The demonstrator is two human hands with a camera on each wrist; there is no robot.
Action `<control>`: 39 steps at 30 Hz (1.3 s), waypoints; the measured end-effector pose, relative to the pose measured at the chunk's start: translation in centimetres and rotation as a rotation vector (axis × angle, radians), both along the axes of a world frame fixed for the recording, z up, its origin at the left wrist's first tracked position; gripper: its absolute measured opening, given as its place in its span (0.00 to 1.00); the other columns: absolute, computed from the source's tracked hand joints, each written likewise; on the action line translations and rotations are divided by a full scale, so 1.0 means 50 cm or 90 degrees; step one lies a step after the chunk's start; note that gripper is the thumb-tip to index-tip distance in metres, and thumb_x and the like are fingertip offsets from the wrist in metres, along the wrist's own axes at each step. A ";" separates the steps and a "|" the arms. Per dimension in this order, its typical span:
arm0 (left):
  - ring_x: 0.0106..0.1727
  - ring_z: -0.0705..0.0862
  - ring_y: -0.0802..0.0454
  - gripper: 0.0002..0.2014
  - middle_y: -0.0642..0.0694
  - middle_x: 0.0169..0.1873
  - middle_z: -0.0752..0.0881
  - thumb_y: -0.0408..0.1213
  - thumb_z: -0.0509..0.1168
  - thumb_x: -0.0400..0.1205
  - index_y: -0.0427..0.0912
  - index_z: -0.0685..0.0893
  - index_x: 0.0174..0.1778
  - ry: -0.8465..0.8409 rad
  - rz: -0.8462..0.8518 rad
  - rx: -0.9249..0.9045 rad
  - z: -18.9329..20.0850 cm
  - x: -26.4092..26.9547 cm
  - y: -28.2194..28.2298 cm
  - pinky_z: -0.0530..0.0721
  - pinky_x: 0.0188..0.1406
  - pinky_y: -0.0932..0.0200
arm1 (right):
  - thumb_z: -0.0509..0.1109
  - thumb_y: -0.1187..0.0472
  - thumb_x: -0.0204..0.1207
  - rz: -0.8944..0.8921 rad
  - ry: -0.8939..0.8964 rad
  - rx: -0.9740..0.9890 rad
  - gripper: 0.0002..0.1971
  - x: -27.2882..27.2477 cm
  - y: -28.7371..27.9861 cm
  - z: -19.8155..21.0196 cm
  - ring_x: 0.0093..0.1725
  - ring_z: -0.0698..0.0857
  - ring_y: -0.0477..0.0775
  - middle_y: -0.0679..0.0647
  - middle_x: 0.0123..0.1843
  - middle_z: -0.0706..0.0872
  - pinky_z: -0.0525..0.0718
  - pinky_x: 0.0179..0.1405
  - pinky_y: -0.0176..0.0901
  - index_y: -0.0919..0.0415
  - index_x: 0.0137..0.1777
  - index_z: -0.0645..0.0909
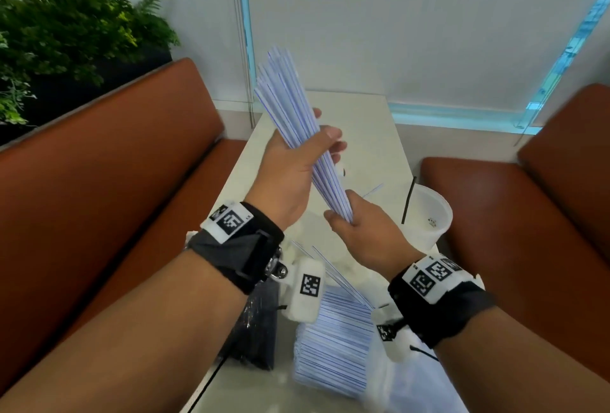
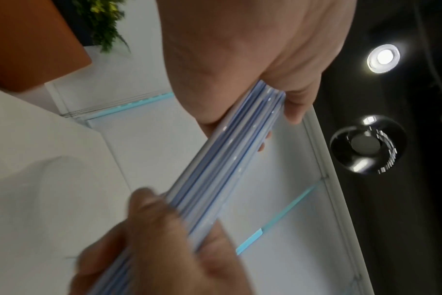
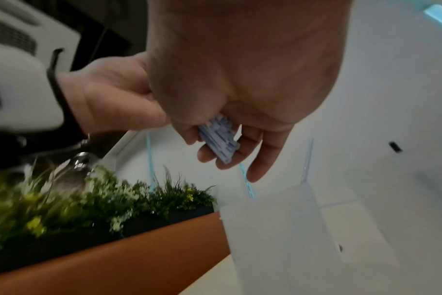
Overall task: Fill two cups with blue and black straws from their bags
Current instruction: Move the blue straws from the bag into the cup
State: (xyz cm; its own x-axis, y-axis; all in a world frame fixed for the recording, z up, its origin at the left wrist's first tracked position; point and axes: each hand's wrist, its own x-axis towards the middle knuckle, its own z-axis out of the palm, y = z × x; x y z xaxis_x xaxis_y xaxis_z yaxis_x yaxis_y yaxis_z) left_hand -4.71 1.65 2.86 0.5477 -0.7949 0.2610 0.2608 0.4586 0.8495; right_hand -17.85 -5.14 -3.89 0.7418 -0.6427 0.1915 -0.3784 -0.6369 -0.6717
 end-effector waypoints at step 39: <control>0.65 0.76 0.57 0.22 0.50 0.66 0.74 0.47 0.70 0.83 0.48 0.76 0.72 -0.578 0.240 0.394 -0.149 0.100 -0.030 0.71 0.64 0.64 | 0.61 0.56 0.87 0.097 0.235 -0.161 0.14 -0.029 -0.037 -0.086 0.51 0.84 0.54 0.46 0.66 0.76 0.83 0.49 0.50 0.50 0.70 0.77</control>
State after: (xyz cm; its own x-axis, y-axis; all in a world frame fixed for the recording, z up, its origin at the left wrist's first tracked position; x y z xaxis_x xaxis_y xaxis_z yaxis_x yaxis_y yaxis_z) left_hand 0.27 0.13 -4.60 0.5873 -0.7506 0.3028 -0.6235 -0.1810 0.7606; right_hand -19.33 -6.97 -8.21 0.8723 -0.4877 0.0344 -0.4515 -0.8305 -0.3262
